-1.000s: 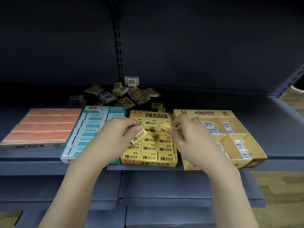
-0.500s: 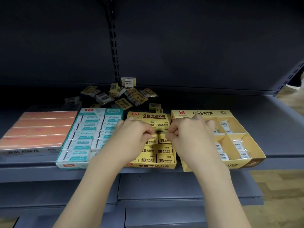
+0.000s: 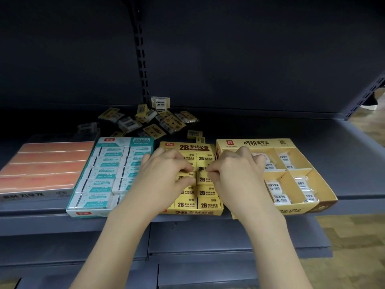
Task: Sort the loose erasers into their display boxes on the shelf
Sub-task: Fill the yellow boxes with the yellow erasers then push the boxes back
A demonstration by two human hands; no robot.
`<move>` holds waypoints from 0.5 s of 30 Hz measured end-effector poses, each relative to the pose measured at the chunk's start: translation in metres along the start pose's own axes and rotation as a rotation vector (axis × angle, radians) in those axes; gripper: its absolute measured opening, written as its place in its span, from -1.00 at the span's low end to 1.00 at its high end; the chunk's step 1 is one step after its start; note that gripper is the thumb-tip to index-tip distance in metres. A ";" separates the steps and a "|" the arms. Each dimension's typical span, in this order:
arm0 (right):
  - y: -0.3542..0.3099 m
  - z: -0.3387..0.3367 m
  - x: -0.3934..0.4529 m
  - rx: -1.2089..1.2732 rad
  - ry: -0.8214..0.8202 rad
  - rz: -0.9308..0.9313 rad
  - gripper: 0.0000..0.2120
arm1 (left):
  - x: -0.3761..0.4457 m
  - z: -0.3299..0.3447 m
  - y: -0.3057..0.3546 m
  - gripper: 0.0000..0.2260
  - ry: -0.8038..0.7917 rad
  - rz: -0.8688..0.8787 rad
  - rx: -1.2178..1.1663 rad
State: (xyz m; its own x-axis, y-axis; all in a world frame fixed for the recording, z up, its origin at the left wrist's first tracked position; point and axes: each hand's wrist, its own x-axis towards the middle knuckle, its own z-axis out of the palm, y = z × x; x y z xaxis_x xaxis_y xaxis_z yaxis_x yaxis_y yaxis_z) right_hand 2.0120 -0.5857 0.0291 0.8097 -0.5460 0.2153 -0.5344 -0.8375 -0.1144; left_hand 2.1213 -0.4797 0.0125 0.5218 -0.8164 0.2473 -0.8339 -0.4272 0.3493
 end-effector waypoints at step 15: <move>0.003 0.003 -0.001 0.057 0.052 -0.088 -0.82 | 0.002 -0.004 -0.001 -0.71 -0.038 0.010 -0.001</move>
State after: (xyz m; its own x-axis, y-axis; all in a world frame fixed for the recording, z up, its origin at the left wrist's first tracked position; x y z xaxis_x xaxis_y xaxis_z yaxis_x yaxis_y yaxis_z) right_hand 2.0100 -0.5873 0.0258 0.8380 -0.4700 0.2771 -0.4462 -0.8827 -0.1478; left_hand 2.1238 -0.4795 0.0167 0.5058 -0.8351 0.2162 -0.8390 -0.4181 0.3482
